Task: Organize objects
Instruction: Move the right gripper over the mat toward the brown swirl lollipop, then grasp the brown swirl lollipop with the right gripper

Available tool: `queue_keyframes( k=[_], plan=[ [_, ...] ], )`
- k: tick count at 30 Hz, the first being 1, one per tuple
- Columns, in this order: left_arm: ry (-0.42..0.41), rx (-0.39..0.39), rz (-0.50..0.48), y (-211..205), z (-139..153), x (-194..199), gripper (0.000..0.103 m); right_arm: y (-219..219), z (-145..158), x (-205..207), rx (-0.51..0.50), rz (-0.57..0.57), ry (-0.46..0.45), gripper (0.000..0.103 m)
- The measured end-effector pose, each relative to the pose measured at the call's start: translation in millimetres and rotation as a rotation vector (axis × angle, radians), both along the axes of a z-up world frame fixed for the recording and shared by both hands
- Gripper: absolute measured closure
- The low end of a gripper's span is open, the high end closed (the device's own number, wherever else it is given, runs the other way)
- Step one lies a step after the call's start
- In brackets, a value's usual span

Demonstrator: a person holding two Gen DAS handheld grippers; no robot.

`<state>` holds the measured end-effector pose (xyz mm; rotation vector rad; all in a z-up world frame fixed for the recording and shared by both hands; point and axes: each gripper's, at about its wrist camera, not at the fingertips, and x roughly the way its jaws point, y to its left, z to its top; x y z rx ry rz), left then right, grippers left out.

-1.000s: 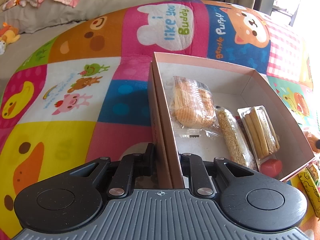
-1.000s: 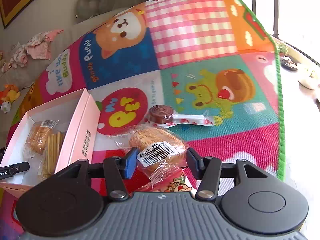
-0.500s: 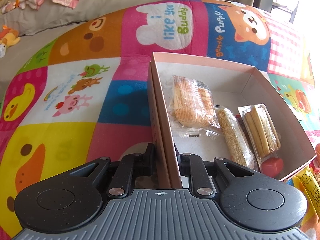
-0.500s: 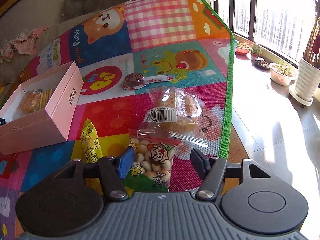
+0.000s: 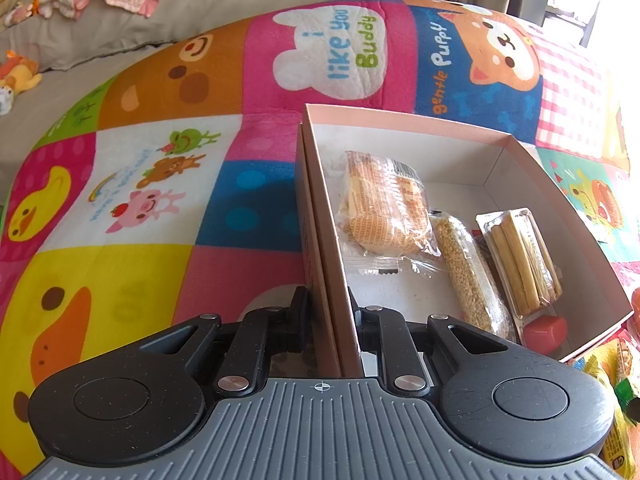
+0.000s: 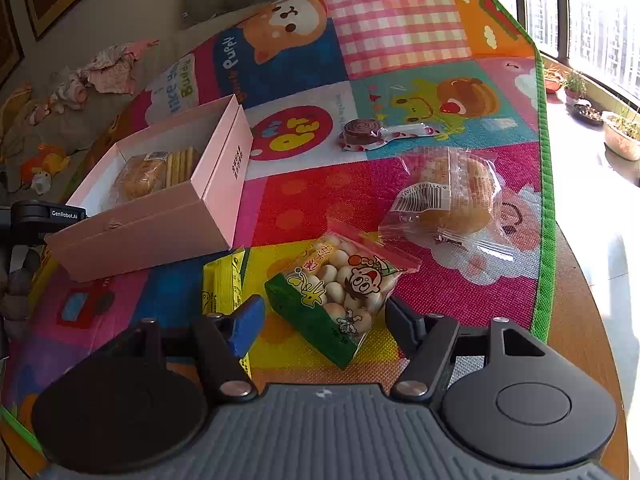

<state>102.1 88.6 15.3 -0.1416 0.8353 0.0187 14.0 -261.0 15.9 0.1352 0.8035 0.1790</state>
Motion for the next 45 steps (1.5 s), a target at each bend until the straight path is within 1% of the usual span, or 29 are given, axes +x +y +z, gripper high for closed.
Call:
queue_keyframes(
  k=[3,6,7,8,10,11,13,15,16,17,19,21,22,23,24,25,26,27,30,31,33,34,35,36,37,38,40,42,45],
  plan=[
    [0.001,0.0,0.001,0.1,0.0,0.0,0.085,-2.0,9.9,-0.5,-0.049,-0.014,-0.046,0.032],
    [0.001,0.0,0.0,0.2,-0.1,-0.2,0.085,-10.9,27.2,9.3,-0.029,-0.007,-0.086,0.027],
    [0.0,0.0,0.0,0.0,-0.1,-0.2,0.085,-15.0,34.4,18.5,-0.025,-0.001,-0.096,0.023],
    [0.0,0.0,0.0,0.0,0.0,-0.1,0.085,-20.2,41.9,32.1,-0.023,0.005,-0.103,0.022],
    [-0.002,-0.002,0.001,-0.2,-0.1,-0.1,0.085,-31.1,52.5,64.1,-0.011,0.005,-0.1,0.021],
    [-0.002,-0.002,0.002,-0.5,-0.2,0.0,0.085,-38.0,56.3,88.1,-0.002,-0.004,-0.088,0.022],
    [-0.001,-0.004,0.004,-0.8,-0.7,0.0,0.085,-50.4,55.4,134.4,0.023,-0.042,-0.047,0.022],
    [0.001,-0.003,0.005,-1.4,-0.7,0.0,0.085,-61.3,46.9,181.2,0.038,-0.088,0.001,0.022],
    [0.002,-0.002,0.006,-1.6,-0.6,0.1,0.085,-64.6,40.5,202.2,0.026,-0.116,0.023,0.028],
    [0.003,-0.001,0.007,-2.0,-0.5,0.1,0.085,-67.0,32.5,222.8,0.01,-0.141,0.049,0.044],
    [0.005,0.0,0.008,-2.2,-0.3,0.0,0.085,-69.2,17.3,253.0,-0.027,-0.181,0.095,0.067],
    [0.006,-0.003,0.008,-1.3,-0.1,0.2,0.085,-69.2,0.8,272.7,-0.073,-0.195,0.14,0.067],
    [0.006,-0.005,0.008,-0.9,-0.2,0.1,0.085,-68.7,-4.6,275.4,-0.08,-0.193,0.153,0.067],
    [0.006,-0.007,0.008,-0.7,-0.2,-0.1,0.085,-66.6,-3.1,271.8,-0.088,-0.184,0.137,0.066],
    [0.006,-0.008,0.009,-0.5,-0.4,-0.3,0.085,-64.6,-3.5,267.2,-0.083,-0.165,0.15,0.065],
    [0.006,-0.009,0.011,-0.5,-0.4,-0.2,0.085,-63.8,-3.5,258.6,-0.054,-0.146,0.163,0.065],
    [0.008,-0.009,0.014,-0.9,-0.3,-0.2,0.085,-63.0,-3.5,246.1,-0.02,-0.131,0.178,0.062],
    [0.008,-0.01,0.017,-0.9,-0.3,0.0,0.085,-61.1,-2.5,233.4,0.005,-0.112,0.187,0.062],
    [0.005,-0.01,0.014,-0.3,-0.6,-0.5,0.085,-50.8,0.8,190.6,0.107,0.015,0.249,0.062],
    [0.004,-0.012,0.013,0.1,-0.8,-0.8,0.085,-45.8,3.6,177.3,0.129,0.058,0.253,0.061],
    [0.001,-0.018,0.012,1.4,-1.0,-1.2,0.085,-38.2,11.8,156.3,0.126,0.096,0.229,0.053],
    [-0.001,-0.02,0.012,1.7,-1.1,-1.6,0.085,-34.0,17.8,149.0,0.105,0.096,0.198,0.042],
    [-0.002,-0.02,0.012,1.7,-1.2,-1.7,0.085,-28.4,24.0,144.1,0.054,0.092,0.151,0.034],
    [-0.003,-0.019,0.012,1.5,-1.2,-1.7,0.085,-23.3,26.2,141.4,-0.001,0.087,0.113,0.032],
    [-0.004,-0.018,0.011,1.5,-1.3,-1.7,0.085,-17.8,27.9,143.4,-0.071,0.085,0.078,0.029],
    [-0.004,-0.018,0.011,1.6,-1.3,-1.8,0.085,-13.8,26.8,148.9,-0.116,0.093,0.063,0.027],
    [-0.004,-0.018,0.012,1.5,-1.3,-1.7,0.085,-8.3,22.6,163.7,-0.137,0.102,0.068,0.027],
    [-0.005,-0.014,0.014,0.5,-1.2,-1.8,0.085,-4.9,12.4,189.4,-0.153,0.083,0.087,0.027],
    [-0.006,-0.014,0.012,0.1,-1.1,-1.9,0.085,-1.0,-0.6,219.3,-0.132,0.054,0.126,0.027]
  ],
)
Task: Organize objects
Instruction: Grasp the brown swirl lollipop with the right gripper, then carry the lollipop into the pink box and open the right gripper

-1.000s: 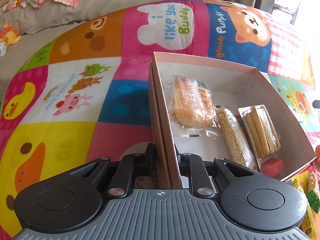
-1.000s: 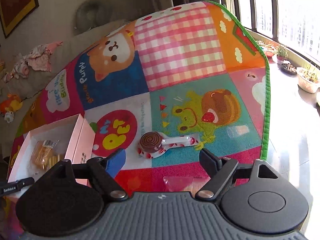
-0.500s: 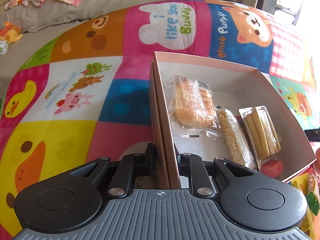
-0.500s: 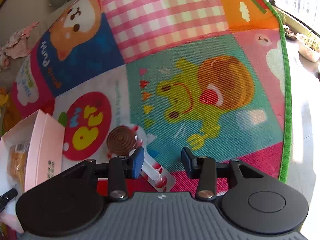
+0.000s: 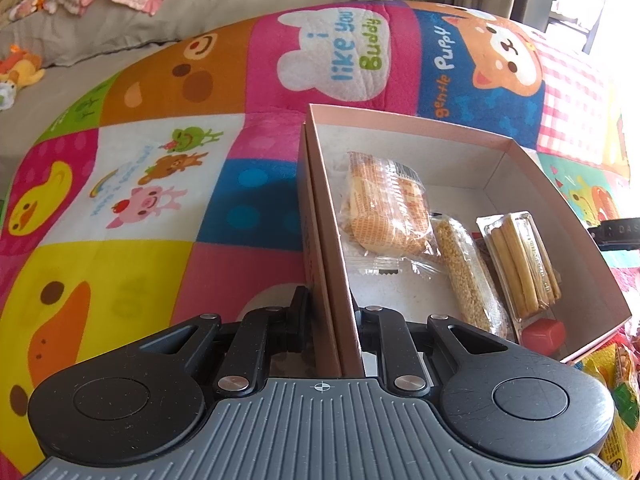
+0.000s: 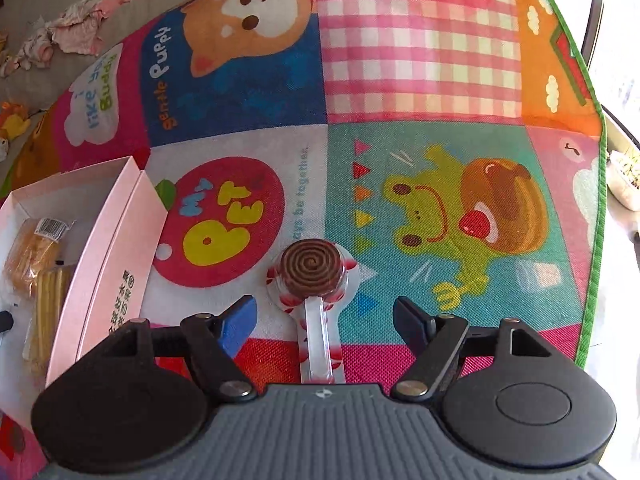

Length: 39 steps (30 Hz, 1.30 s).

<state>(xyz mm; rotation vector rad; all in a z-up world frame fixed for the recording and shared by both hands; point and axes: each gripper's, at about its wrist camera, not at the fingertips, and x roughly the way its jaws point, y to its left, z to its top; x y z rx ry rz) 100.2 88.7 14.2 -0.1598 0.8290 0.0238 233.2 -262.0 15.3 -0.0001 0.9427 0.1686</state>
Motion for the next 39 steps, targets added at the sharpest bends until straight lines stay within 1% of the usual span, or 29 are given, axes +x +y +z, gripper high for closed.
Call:
queue_keyframes(
  k=[2,3,4,5,10,11,13,15,20,25,27,31,33,35,39],
  plan=[
    [-0.001,-0.004,-0.002,0.1,0.1,-0.2,0.085,6.1,-4.7,12.6,0.008,-0.004,0.014,0.027],
    [-0.002,-0.006,-0.003,0.1,0.2,-0.3,0.085,10.3,-5.1,15.2,-0.011,-0.003,0.007,0.028],
    [-0.003,-0.008,-0.005,0.8,-0.2,-0.5,0.085,14.1,-5.1,16.2,-0.033,0.001,0.005,0.034],
    [-0.003,-0.009,-0.005,0.6,-0.1,-0.6,0.085,17.7,-4.3,15.6,-0.056,0.005,-0.001,0.043],
    [-0.007,-0.007,-0.006,1.1,-0.3,-1.2,0.085,19.2,-0.1,0.5,-0.052,0.013,-0.004,0.044],
    [-0.008,-0.006,-0.007,1.0,-0.2,-1.4,0.085,17.6,2.7,-5.1,-0.042,0.014,-0.009,0.046],
    [-0.009,-0.005,-0.007,0.9,-0.3,-1.4,0.085,13.6,11.2,-17.7,-0.018,0.008,-0.019,0.059],
    [-0.009,-0.005,-0.007,0.8,-0.3,-1.5,0.085,8.4,23.9,-36.2,0.018,0.01,-0.05,0.06],
    [-0.011,-0.004,-0.006,0.9,-0.1,-1.1,0.085,-3.6,54.3,-81.3,0.053,0.004,-0.128,0.06],
    [-0.014,-0.006,-0.006,1.8,-0.4,-1.9,0.085,-14.4,74.8,-123.5,0.079,-0.008,-0.17,0.06],
    [-0.013,-0.007,-0.007,2.0,-0.3,-1.6,0.085,-16.0,79.8,-147.2,0.101,-0.001,-0.182,0.06],
    [-0.012,0.0,-0.009,1.4,-0.5,-1.6,0.085,-10.5,75.0,-190.0,0.119,0.03,-0.152,0.06],
    [-0.012,0.0,-0.009,1.6,-0.5,-1.5,0.085,-3.7,66.9,-208.2,0.142,0.037,-0.113,0.06],
    [-0.013,0.001,-0.01,1.4,-0.6,-1.8,0.085,4.1,57.6,-222.4,0.177,0.045,-0.073,0.06],
    [-0.013,0.001,-0.015,2.0,-0.7,-2.0,0.085,24.7,42.0,-243.4,0.264,0.062,-0.026,0.06]
  ],
)
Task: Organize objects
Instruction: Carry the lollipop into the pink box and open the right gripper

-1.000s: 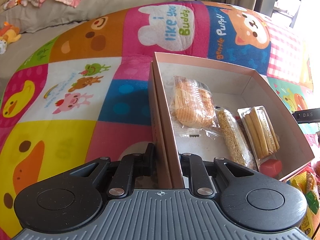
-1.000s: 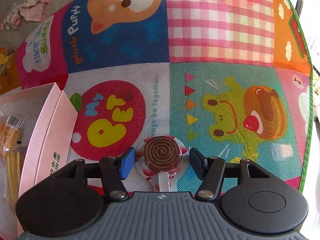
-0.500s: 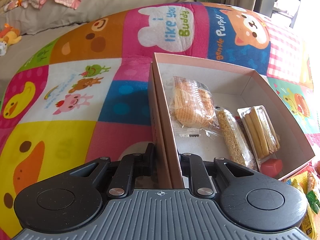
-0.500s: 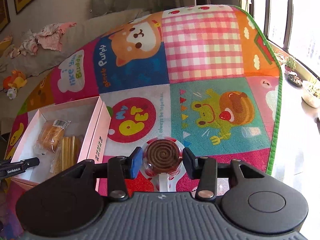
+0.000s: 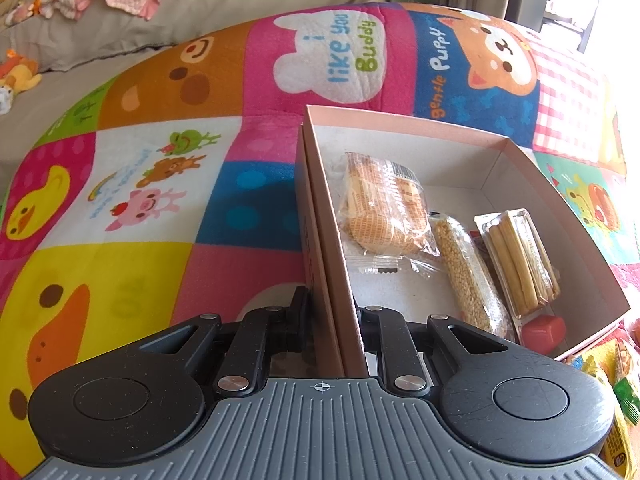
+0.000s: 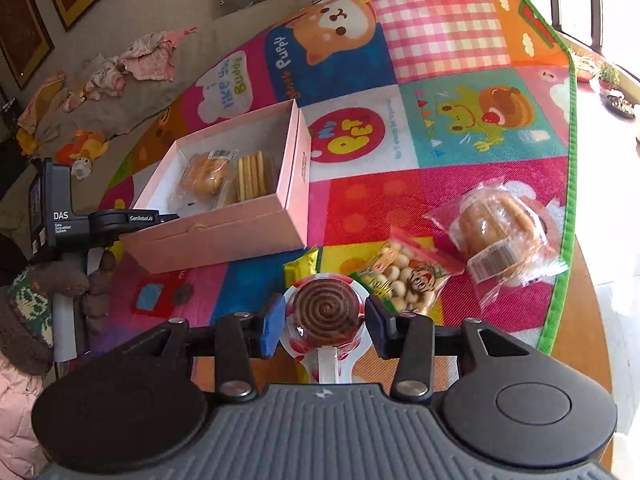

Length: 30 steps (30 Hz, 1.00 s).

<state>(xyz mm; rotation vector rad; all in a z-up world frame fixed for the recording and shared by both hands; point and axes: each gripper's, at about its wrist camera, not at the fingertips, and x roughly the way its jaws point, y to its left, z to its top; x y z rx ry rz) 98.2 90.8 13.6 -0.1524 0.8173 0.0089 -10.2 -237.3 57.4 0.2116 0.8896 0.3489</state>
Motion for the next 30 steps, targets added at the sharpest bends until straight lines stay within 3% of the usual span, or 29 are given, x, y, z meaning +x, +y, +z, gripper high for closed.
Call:
queue_keyframes(
  k=[7,12,16,21,30],
  plan=[
    [-0.006,-0.001,-0.013,1.0,-0.9,-0.9,0.085,44.5,13.5,1.4,0.04,0.036,-0.076,0.06],
    [-0.007,-0.003,-0.012,0.8,-0.7,-0.6,0.085,77.6,49.9,41.0,0.036,0.074,-0.219,0.06],
    [-0.007,-0.009,-0.007,1.2,-1.0,-0.7,0.085,108.8,60.6,82.8,0.016,0.089,-0.265,0.06],
    [-0.004,-0.004,-0.006,0.7,-0.8,-0.7,0.085,135.8,51.8,126.5,0.032,0.13,-0.236,0.06],
    [-0.01,-0.011,0.002,1.3,-1.8,-1.4,0.085,130.1,9.5,167.3,0.055,0.091,-0.1,0.06]
  ],
)
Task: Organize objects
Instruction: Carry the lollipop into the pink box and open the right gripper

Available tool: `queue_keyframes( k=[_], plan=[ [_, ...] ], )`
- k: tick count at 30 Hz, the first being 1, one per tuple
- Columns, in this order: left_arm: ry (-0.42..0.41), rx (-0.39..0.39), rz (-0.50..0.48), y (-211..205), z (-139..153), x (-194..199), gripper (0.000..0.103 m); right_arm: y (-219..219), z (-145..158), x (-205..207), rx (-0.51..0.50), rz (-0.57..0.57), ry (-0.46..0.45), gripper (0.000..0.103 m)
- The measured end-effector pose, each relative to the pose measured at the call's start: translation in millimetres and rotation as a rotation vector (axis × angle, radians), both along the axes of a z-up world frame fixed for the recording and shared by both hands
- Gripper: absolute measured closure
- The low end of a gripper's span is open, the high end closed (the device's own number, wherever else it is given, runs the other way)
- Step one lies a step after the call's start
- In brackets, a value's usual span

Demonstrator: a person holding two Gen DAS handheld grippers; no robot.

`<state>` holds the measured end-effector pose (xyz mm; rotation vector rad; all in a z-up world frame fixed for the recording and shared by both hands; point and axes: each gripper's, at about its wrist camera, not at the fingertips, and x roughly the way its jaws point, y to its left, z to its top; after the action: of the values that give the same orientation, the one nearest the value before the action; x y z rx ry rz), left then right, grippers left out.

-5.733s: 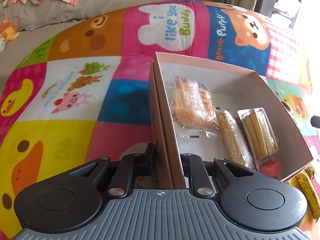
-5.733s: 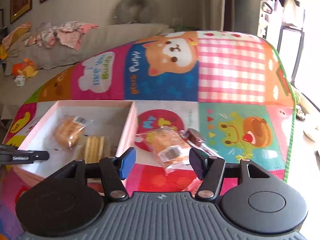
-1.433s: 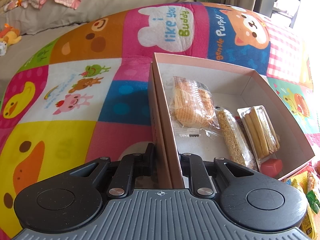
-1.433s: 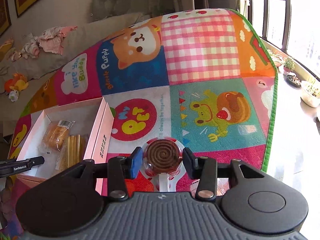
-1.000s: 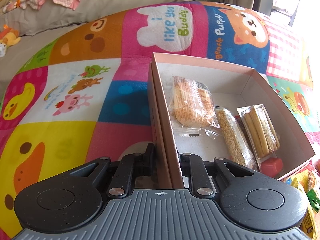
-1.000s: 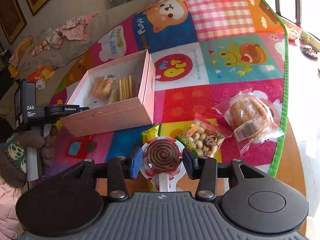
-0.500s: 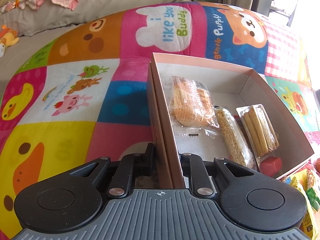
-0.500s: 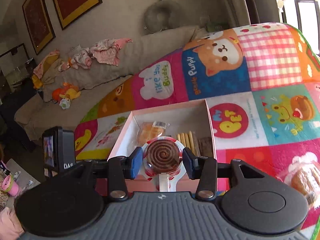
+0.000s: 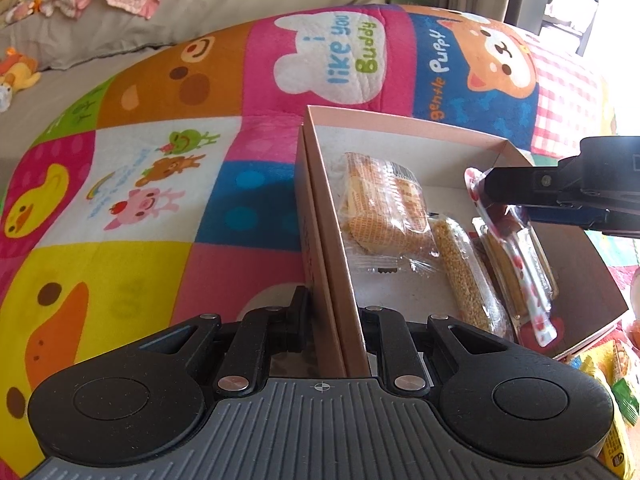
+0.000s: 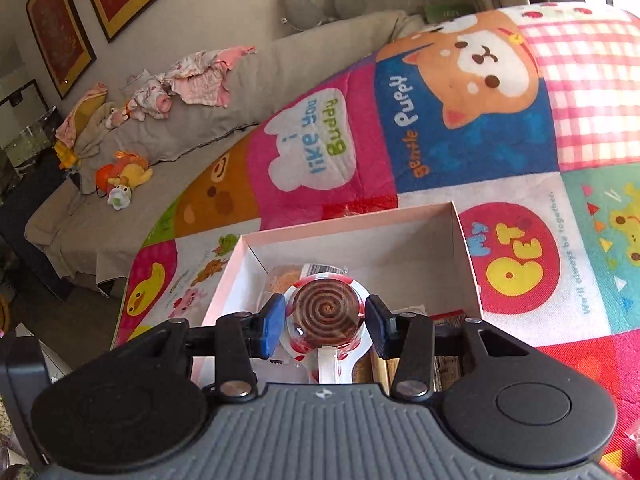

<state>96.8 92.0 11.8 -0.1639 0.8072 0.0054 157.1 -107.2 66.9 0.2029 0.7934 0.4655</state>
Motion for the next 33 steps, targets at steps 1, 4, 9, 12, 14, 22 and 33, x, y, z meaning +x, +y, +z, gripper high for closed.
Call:
queue_keyframes(
  k=[1,4,9,12,14,22,33],
  plan=[
    [-0.003,0.001,0.002,-0.3,-0.1,-0.7,0.085,-0.2,-2.7,1.9,0.002,-0.002,0.007,0.06],
    [-0.01,0.004,0.003,-0.9,-0.6,-2.3,0.085,3.1,-5.0,5.6,0.011,-0.005,0.013,0.06],
    [-0.01,0.004,0.003,-0.8,-0.8,-2.7,0.084,5.8,-3.8,10.6,0.059,-0.014,0.018,0.057],
    [-0.01,0.004,0.004,-0.8,-0.8,-2.8,0.084,-4.2,-1.7,6.1,0.056,-0.04,0.006,0.05],
    [-0.01,0.004,0.004,-0.8,-0.8,-2.7,0.084,-14.7,0.4,-1.0,0.041,-0.054,-0.007,0.05],
    [-0.009,0.004,0.005,-0.4,-0.5,-2.7,0.084,-83.4,1.7,-47.3,-0.069,-0.16,-0.084,0.032],
    [-0.002,0.01,0.011,-2.8,1.2,-0.7,0.085,-130.6,-36.5,-131.2,-0.204,-0.166,-0.008,0.024]
  ],
)
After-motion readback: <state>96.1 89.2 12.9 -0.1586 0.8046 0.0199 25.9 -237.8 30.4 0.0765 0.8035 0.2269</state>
